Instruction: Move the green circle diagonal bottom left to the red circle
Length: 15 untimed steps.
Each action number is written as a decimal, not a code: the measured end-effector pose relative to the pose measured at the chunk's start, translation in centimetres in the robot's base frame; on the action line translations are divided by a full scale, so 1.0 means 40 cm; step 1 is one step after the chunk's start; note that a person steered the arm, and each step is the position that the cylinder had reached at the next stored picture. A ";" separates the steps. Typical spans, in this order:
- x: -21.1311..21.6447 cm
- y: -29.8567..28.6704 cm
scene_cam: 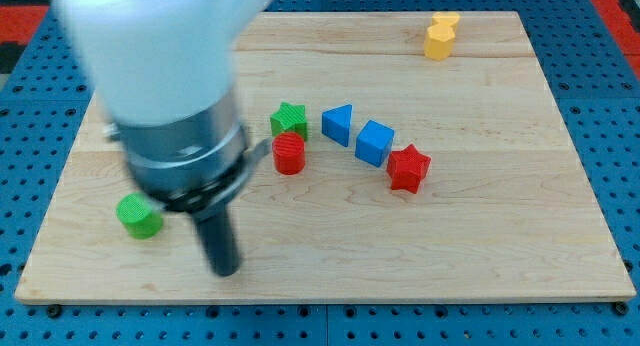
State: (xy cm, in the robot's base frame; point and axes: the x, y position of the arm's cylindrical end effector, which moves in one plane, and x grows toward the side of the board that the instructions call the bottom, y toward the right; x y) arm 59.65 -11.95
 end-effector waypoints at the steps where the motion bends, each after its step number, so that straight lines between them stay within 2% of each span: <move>1: -0.024 -0.190; 2: -0.082 -0.274; 3: -0.116 -0.251; 6: -0.116 0.018; 9: -0.192 -0.148; 12: -0.206 0.058; 14: -0.205 0.058; 15: -0.154 0.111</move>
State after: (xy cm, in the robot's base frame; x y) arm 53.51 -7.51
